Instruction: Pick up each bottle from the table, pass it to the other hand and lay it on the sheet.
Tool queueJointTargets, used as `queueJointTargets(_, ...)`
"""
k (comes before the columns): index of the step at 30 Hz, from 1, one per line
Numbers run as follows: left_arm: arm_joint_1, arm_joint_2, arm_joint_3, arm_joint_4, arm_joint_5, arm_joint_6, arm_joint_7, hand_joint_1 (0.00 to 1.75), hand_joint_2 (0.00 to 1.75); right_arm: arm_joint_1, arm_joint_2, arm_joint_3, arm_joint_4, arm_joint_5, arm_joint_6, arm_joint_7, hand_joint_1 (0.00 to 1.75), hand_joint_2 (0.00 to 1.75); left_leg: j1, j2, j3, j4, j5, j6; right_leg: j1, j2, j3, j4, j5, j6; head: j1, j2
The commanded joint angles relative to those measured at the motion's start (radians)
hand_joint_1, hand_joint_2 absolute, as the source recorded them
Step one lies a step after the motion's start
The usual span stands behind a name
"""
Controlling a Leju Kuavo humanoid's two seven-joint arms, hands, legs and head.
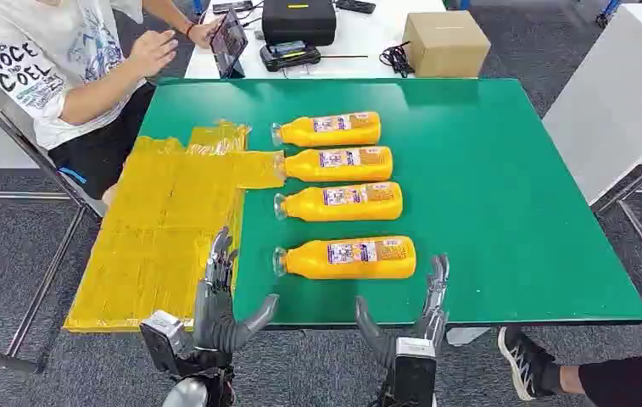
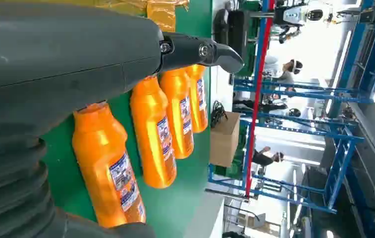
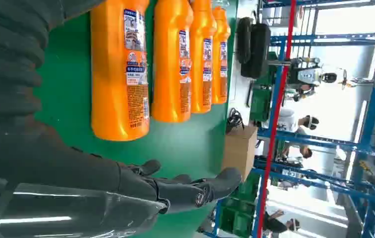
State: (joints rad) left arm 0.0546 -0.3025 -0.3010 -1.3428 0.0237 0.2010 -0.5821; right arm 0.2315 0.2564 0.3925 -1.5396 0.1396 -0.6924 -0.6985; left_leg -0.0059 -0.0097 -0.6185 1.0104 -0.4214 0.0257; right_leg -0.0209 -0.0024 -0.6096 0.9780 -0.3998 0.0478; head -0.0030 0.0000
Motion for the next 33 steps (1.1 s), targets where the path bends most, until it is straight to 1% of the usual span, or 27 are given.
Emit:
queueJointTargets(1,-0.011,0.006,-0.002,0.044,0.003,0.002,0.0,0.0,1.75,-0.011,-0.009,-0.011,0.05,-0.009,-0.006,0.0,0.0,1.75,0.002,0.001,0.007,-0.001,-0.003,-0.002,0.002,0.0,0.007,-0.002,-0.002,-0.003,0.0,0.0)
queueJointTargets(2,-0.011,0.006,-0.002,0.044,0.003,0.002,0.0,0.0,1.75,-0.011,-0.009,-0.011,0.05,-0.009,-0.006,0.0,0.0,1.75,0.001,0.001,0.005,-0.001,-0.002,-0.002,0.002,0.0,0.006,-0.001,-0.002,-0.002,0.0,0.0)
queueJointTargets(3,-0.01,0.005,-0.002,0.044,0.003,0.002,0.0,0.0,1.75,-0.012,-0.009,-0.007,0.054,-0.009,-0.006,0.0,0.0,1.75,0.002,0.001,0.007,-0.001,-0.003,-0.002,0.002,0.001,0.008,-0.002,-0.002,-0.003,0.0,0.0)
queueJointTargets(5,-0.009,0.004,-0.002,0.043,0.003,0.002,0.0,0.0,1.75,-0.013,-0.009,-0.007,0.056,-0.014,-0.006,0.0,0.0,1.75,0.001,0.001,0.004,-0.001,-0.001,-0.001,0.001,0.0,0.004,-0.001,-0.001,-0.001,0.0,0.0)
queueJointTargets(6,-0.009,0.004,-0.002,0.043,0.003,0.002,0.0,0.0,1.75,-0.013,-0.009,-0.007,0.056,-0.014,-0.006,0.0,0.0,1.75,0.002,0.001,0.007,-0.001,-0.003,-0.002,0.002,0.001,0.007,-0.002,-0.002,-0.002,0.0,0.0)
queueJointTargets(8,-0.007,0.004,-0.001,0.04,0.003,0.003,0.0,0.0,1.75,-0.013,-0.009,-0.006,0.052,-0.012,-0.006,0.0,0.0,1.75,0.001,0.001,0.003,-0.001,-0.001,-0.001,0.001,0.0,0.004,-0.001,-0.001,-0.001,0.0,0.0)
queueJointTargets(9,-0.007,0.004,-0.001,0.04,0.003,0.003,0.0,0.0,1.75,-0.013,-0.01,-0.005,0.051,-0.014,-0.006,0.0,0.0,1.75,0.002,0.001,0.006,-0.001,-0.003,-0.002,0.002,0.001,0.007,-0.002,-0.002,-0.002,0.0,0.0)
queueJointTargets(11,-0.007,0.004,-0.001,0.039,0.003,0.003,0.0,0.0,1.75,-0.014,-0.01,-0.005,0.05,-0.014,-0.006,0.0,0.0,1.75,0.001,0.001,0.003,-0.001,-0.001,-0.001,0.001,0.0,0.004,-0.001,-0.001,-0.001,0.0,0.0)
queueJointTargets(13,-0.007,0.004,-0.001,0.039,0.003,0.003,0.0,0.0,1.75,-0.014,-0.01,-0.005,0.05,-0.014,-0.006,0.0,0.0,1.75,0.002,0.001,0.008,-0.001,-0.003,-0.002,0.002,0.001,0.008,-0.002,-0.002,-0.003,0.0,0.0)
queueJointTargets(14,-0.007,0.004,-0.001,0.039,0.003,0.003,0.0,0.0,1.75,-0.014,-0.01,-0.005,0.05,-0.014,-0.006,0.0,0.0,1.75,0.001,0.001,0.005,-0.001,-0.002,-0.001,0.001,0.0,0.005,-0.002,-0.001,-0.002,0.0,0.0)
queueJointTargets(15,-0.01,0.003,-0.001,0.039,0.003,0.003,0.0,0.0,1.75,-0.015,-0.01,-0.006,0.059,-0.008,-0.006,0.0,0.0,1.75,0.002,0.001,0.008,-0.001,-0.003,-0.002,0.002,0.001,0.008,-0.002,-0.002,-0.003,0.0,0.0)
queueJointTargets(16,-0.011,0.003,-0.001,0.041,0.003,0.004,0.0,0.0,1.75,-0.015,-0.01,-0.009,0.062,-0.002,-0.006,0.0,0.0,1.75,0.001,0.001,0.005,-0.001,-0.002,-0.002,0.002,0.001,0.005,-0.002,-0.002,-0.002,0.0,0.0)
queueJointTargets(17,-0.011,0.003,0.0,0.042,0.003,0.004,0.0,0.0,1.75,-0.016,-0.011,-0.01,0.071,0.007,-0.006,0.0,0.0,1.75,0.001,0.001,0.003,-0.001,-0.001,-0.001,0.001,0.0,0.003,-0.001,-0.001,-0.001,0.0,0.0)
queueJointTargets(18,-0.012,0.004,0.0,0.043,0.002,0.002,0.0,0.0,1.75,-0.016,-0.013,-0.015,0.076,0.029,-0.006,0.0,0.0,1.75,0.002,0.001,0.006,-0.001,-0.003,-0.002,0.002,0.001,0.007,-0.002,-0.002,-0.002,0.0,0.0)
queueJointTargets(20,-0.013,0.005,0.004,0.04,-0.001,-0.001,-0.003,0.0,1.75,-0.017,-0.018,-0.025,0.095,0.083,-0.006,0.0,0.0,1.75,0.001,0.001,0.003,-0.001,-0.001,-0.001,0.001,0.0,0.004,-0.002,-0.001,-0.001,0.0,0.0)
queueJointTargets(21,-0.013,0.007,0.01,0.035,-0.014,0.006,-0.014,0.0,1.75,-0.018,-0.022,-0.032,0.093,0.121,-0.006,0.005,0.0,1.75,0.002,0.001,0.006,-0.001,-0.002,-0.002,0.002,0.0,0.007,-0.002,-0.002,-0.002,0.0,0.0)
queueJointTargets(22,-0.015,0.004,0.025,0.029,-0.03,0.014,-0.021,0.0,1.75,-0.02,-0.028,-0.036,0.087,0.169,-0.006,0.035,0.0,1.75,0.001,0.001,0.004,-0.001,-0.001,-0.001,0.001,0.0,0.005,-0.002,-0.001,-0.002,0.0,0.0)
queueJointTargets(23,-0.015,0.003,0.037,0.022,-0.048,0.021,-0.024,0.0,1.75,-0.021,-0.031,-0.042,0.073,0.216,-0.006,0.061,0.0,1.75,0.002,0.001,0.007,-0.001,-0.002,-0.002,0.002,0.0,0.008,-0.003,-0.002,-0.002,0.0,0.0)
queueJointTargets(25,-0.014,0.003,0.042,0.019,-0.051,0.02,-0.022,0.0,1.75,-0.022,-0.035,-0.04,0.068,0.218,-0.006,0.068,0.0,1.75,0.001,0.001,0.004,-0.001,-0.001,-0.001,0.001,0.0,0.004,-0.002,-0.001,-0.002,0.0,0.0)
queueJointTargets(26,-0.014,0.003,0.042,0.019,-0.051,0.02,-0.022,0.0,1.75,-0.022,-0.035,-0.04,0.068,0.218,-0.006,0.068,0.0,1.75,0.002,0.001,0.006,-0.001,-0.002,-0.002,0.002,0.001,0.007,-0.002,-0.002,-0.002,0.0,0.0)
queueJointTargets(27,-0.014,0.006,0.038,0.02,-0.072,0.024,-0.025,0.0,1.75,-0.024,-0.038,-0.045,0.068,0.256,-0.006,0.094,0.0,1.75,0.002,0.001,0.006,-0.001,-0.002,-0.002,0.002,0.001,0.006,-0.002,-0.001,-0.002,0.0,0.0)
queueJointTargets(28,-0.01,0.004,0.044,0.021,-0.078,0.022,-0.025,0.0,1.75,-0.033,-0.055,-0.033,0.071,0.292,-0.006,0.146,0.0,1.75,0.001,0.001,0.004,-0.001,-0.001,-0.001,0.001,0.0,0.004,-0.002,-0.001,-0.001,0.0,0.0)
queueJointTargets(29,-0.012,0.013,0.039,0.028,-0.082,0.015,-0.024,0.0,1.75,-0.039,-0.065,-0.041,0.068,0.335,-0.006,0.171,0.0,1.75,0.002,0.001,0.006,-0.001,-0.002,-0.002,0.002,0.001,0.007,-0.002,-0.001,-0.002,0.0,0.0)
queueJointTargets(30,-0.013,0.018,0.038,0.039,-0.079,0.008,-0.025,0.0,1.75,-0.046,-0.065,-0.059,0.062,0.424,-0.006,0.225,0.0,1.75,0.001,0.002,0.005,-0.001,-0.002,-0.001,0.001,0.001,0.006,-0.002,-0.001,-0.002,0.0,0.0)
queueJointTargets(31,-0.012,0.019,0.039,0.042,-0.078,0.006,-0.026,0.0,1.75,-0.05,-0.068,-0.061,0.058,0.425,-0.006,0.232,0.0,1.75,0.001,0.001,0.003,-0.001,-0.001,-0.001,0.001,0.001,0.004,-0.002,0.0,-0.001,0.0,0.0)
queueJointTargets(32,-0.012,0.019,0.039,0.043,-0.078,0.005,-0.027,0.0,1.75,-0.052,-0.071,-0.062,0.057,0.426,-0.005,0.235,0.0,1.75,0.002,0.002,0.006,-0.001,-0.002,-0.001,0.002,0.001,0.007,-0.002,-0.001,-0.002,0.0,0.0)
queueJointTargets(33,-0.012,0.019,0.039,0.043,-0.078,0.005,-0.027,0.0,1.75,-0.052,-0.071,-0.062,0.057,0.426,-0.005,0.235,0.0,1.75,0.001,0.001,0.005,-0.002,-0.001,-0.001,0.001,0.001,0.005,-0.002,-0.001,-0.002,0.0,0.0)
